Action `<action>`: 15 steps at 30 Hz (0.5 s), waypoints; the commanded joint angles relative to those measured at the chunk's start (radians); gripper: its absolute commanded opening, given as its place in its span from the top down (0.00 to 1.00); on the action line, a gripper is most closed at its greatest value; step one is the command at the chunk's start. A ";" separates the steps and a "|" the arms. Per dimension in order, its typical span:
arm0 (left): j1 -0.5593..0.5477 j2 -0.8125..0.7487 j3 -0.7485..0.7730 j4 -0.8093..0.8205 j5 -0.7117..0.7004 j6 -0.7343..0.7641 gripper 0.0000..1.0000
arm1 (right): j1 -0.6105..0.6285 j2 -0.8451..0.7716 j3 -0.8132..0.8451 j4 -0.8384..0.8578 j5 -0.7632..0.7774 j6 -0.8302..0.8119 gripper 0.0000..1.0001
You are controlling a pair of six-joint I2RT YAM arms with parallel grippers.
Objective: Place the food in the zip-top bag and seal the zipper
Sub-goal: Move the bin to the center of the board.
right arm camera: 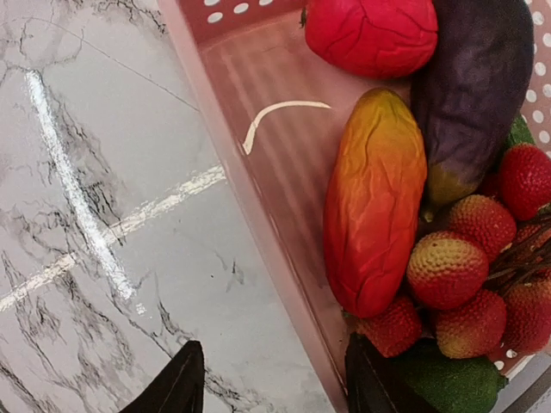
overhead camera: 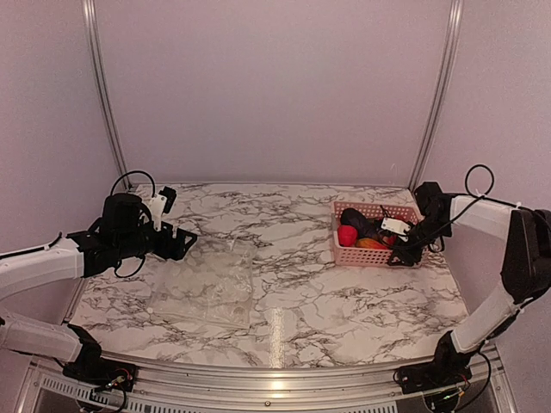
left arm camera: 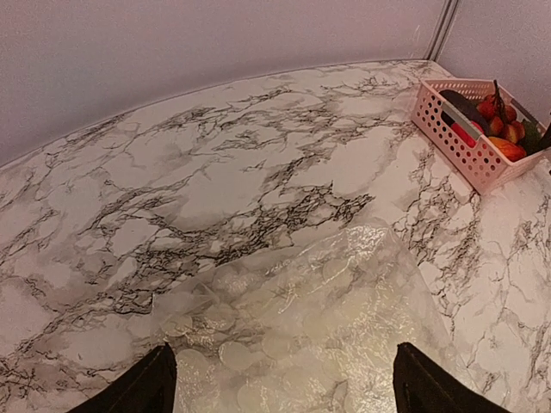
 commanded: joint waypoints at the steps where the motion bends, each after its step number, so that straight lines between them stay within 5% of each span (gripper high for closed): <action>1: -0.006 0.012 0.024 -0.017 0.008 0.000 0.11 | 0.078 -0.015 -0.015 -0.078 0.022 0.020 0.49; 9: -0.011 0.029 0.031 -0.021 0.006 0.001 0.11 | 0.296 -0.023 0.030 -0.252 -0.053 0.082 0.47; 15: -0.017 0.028 0.026 -0.020 -0.001 0.003 0.10 | 0.276 -0.019 0.209 -0.311 -0.170 0.091 0.43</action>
